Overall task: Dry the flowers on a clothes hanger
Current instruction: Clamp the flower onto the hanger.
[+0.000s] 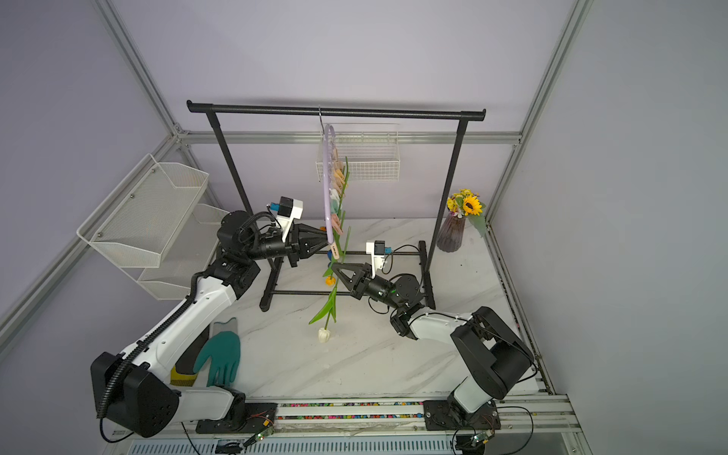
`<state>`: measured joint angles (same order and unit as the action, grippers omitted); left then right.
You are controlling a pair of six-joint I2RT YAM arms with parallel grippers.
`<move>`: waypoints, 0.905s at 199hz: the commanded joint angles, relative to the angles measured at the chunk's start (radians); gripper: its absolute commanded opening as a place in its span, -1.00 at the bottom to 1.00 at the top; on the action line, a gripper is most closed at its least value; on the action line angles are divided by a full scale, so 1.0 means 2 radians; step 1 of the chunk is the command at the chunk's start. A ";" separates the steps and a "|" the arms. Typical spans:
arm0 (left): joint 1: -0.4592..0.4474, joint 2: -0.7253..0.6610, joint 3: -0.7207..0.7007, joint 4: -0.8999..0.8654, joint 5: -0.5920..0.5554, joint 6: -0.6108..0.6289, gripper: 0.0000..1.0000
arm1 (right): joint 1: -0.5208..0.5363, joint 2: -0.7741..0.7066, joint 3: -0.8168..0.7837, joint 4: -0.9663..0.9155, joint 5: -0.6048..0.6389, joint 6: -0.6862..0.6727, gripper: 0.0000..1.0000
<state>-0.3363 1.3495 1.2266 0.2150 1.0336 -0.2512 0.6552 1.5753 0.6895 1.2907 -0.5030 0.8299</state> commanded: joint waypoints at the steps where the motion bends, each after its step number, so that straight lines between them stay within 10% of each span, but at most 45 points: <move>1: -0.001 0.001 0.022 0.018 -0.009 -0.007 -1.00 | 0.007 -0.003 0.000 0.028 0.016 0.002 -1.00; 180: -0.001 0.006 0.021 0.019 -0.008 -0.010 -1.00 | 0.026 0.008 0.027 0.026 -0.020 -0.024 -1.00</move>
<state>-0.3363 1.3609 1.2266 0.2211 1.0325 -0.2520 0.6949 1.5826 0.7200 1.3159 -0.5312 0.8001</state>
